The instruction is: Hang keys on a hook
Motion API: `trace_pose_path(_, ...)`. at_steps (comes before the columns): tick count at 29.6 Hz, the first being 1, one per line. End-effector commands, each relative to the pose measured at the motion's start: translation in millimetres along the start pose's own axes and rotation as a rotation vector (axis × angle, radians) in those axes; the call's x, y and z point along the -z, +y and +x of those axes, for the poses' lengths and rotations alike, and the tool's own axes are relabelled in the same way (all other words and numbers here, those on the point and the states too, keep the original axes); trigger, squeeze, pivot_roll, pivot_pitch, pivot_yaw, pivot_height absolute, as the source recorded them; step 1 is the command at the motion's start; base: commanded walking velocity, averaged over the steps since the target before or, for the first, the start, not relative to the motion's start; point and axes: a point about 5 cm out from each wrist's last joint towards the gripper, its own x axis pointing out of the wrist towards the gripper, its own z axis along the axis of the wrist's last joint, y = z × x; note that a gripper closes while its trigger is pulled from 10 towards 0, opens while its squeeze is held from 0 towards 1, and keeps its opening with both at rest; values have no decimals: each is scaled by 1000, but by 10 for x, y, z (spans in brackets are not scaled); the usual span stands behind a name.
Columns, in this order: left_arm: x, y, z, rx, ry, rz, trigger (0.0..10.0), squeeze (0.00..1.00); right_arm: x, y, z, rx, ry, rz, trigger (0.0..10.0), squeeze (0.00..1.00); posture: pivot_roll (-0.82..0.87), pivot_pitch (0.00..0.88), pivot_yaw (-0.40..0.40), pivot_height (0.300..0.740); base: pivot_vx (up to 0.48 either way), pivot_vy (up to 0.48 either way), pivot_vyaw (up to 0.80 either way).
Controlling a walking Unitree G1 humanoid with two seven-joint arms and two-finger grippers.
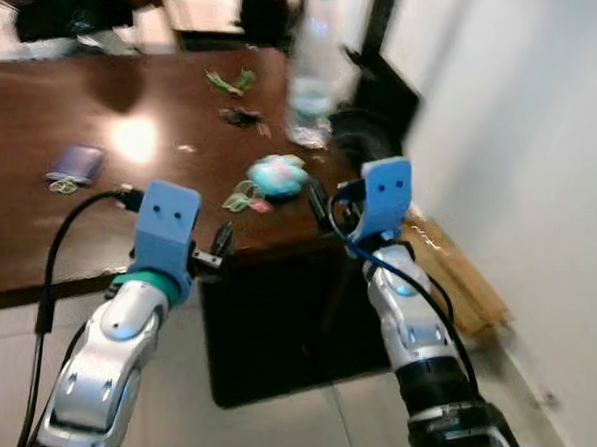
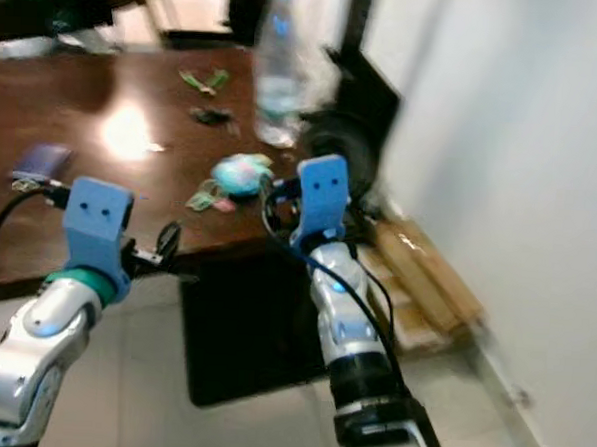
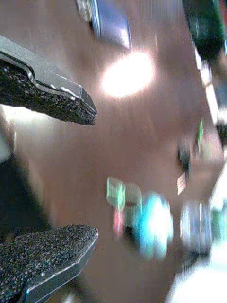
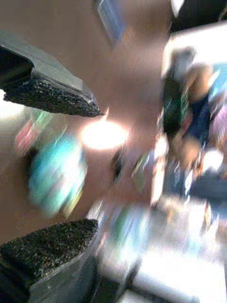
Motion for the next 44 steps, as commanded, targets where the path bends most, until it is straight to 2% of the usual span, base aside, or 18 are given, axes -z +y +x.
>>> trace_pose_path(1, 31, -60, 1, 19, 13, 0, 10000, 0, 56, -113, -54, 33, 15, 18, 10000, 0, 12, 43, 69, 740, 472, 0, 0)
trace_pose_path(12, 61, -42, 16, 14, 35, 0, 10000, 0, 67, -131, -42, 47, 21, 38, 10000, 0, 15, 33, 71, 740, 365, 0, 80)
trace_pose_path(15, 123, -108, 12, 89, 86, -33, 10000, 0, 80, -137, -44, 49, 27, 28, 10000, 0, 15, 30, 70, 740, 0, 0, 0)
trace_pose_path(19, 231, -259, -114, 366, 141, -40, 10000, 0, 86, -151, -41, 45, 32, 17, 10000, 0, 12, 27, 67, 740, 0, 0, 0)
trace_pose_path(24, 293, -277, -188, 475, 161, 1, 10000, 0, 88, -164, -42, 42, 34, 12, 10000, 0, 11, 28, 68, 740, 0, 0, 0)
trace_pose_path(27, 433, -146, -277, 568, 233, -9, 10000, 0, 117, -200, -61, 40, 45, 3, 10000, 0, 10, 31, 71, 740, 0, 0, 0)
trace_pose_path(31, 494, -44, -297, 568, 265, -18, 10000, 0, 132, -212, -73, 40, 51, 0, 10000, 0, 13, 36, 70, 740, 0, 0, 0)
trace_pose_path(32, 585, 89, -291, 511, 289, 70, 10000, 0, 139, -219, -80, 39, 55, -1, 10000, 0, 11, 39, 69, 740, 0, 0, 0)
trace_pose_path(34, 585, 89, -291, 511, 289, 70, 10000, 0, 139, -219, -80, 39, 55, -1, 10000, 0, 11, 39, 69, 740, 0, 0, 0)
trace_pose_path(35, 666, 263, -262, 401, 302, 192, 10000, 0, 149, -217, -85, 27, 63, -3, 10000, 0, 11, 44, 64, 740, 0, 0, 0)
trace_pose_path(37, 666, 263, -262, 401, 302, 192, 10000, 0, 149, -217, -85, 27, 63, -3, 10000, 0, 11, 44, 64, 740, 0, 0, 0)
trace_pose_path(38, 710, 388, -242, 314, 303, 283, 10000, 0, 184, -185, -96, -16, 84, -10, 10000, 0, 14, 47, 61, 740, 0, 0, 0)
trace_pose_path(39, 719, 458, -226, 255, 300, 310, 10000, 0, 269, -97, -126, -115, 129, -94, 10000, 0, 15, 48, 57, 740, 0, 0, 0)
trace_pose_path(40, 719, 458, -226, 255, 300, 310, 10000, 0, 269, -97, -126, -115, 129, -94, 10000, 0, 15, 48, 57, 740, 0, 0, 0)
trace_pose_path(41, 712, 450, -212, 236, 298, 273, 10000, 0, 470, 8, -197, -234, 247, -194, 10000, 0, 11, 48, 57, 740, 0, 0, 0)
trace_pose_path(42, 712, 450, -212, 236, 298, 273, 10000, 0, 470, 8, -197, -234, 247, -194, 10000, 0, 11, 48, 57, 740, 0, 0, 0)
trace_pose_path(43, 689, 371, -186, 249, 287, 221, 10000, 0, 726, 72, -308, -315, 399, -214, 10000, 0, 5, 47, 53, 740, 0, 0, 0)
trace_pose_path(44, 689, 371, -186, 249, 287, 221, 10000, 0, 726, 72, -308, -315, 399, -214, 10000, 0, 5, 47, 53, 740, 0, 0, 0)
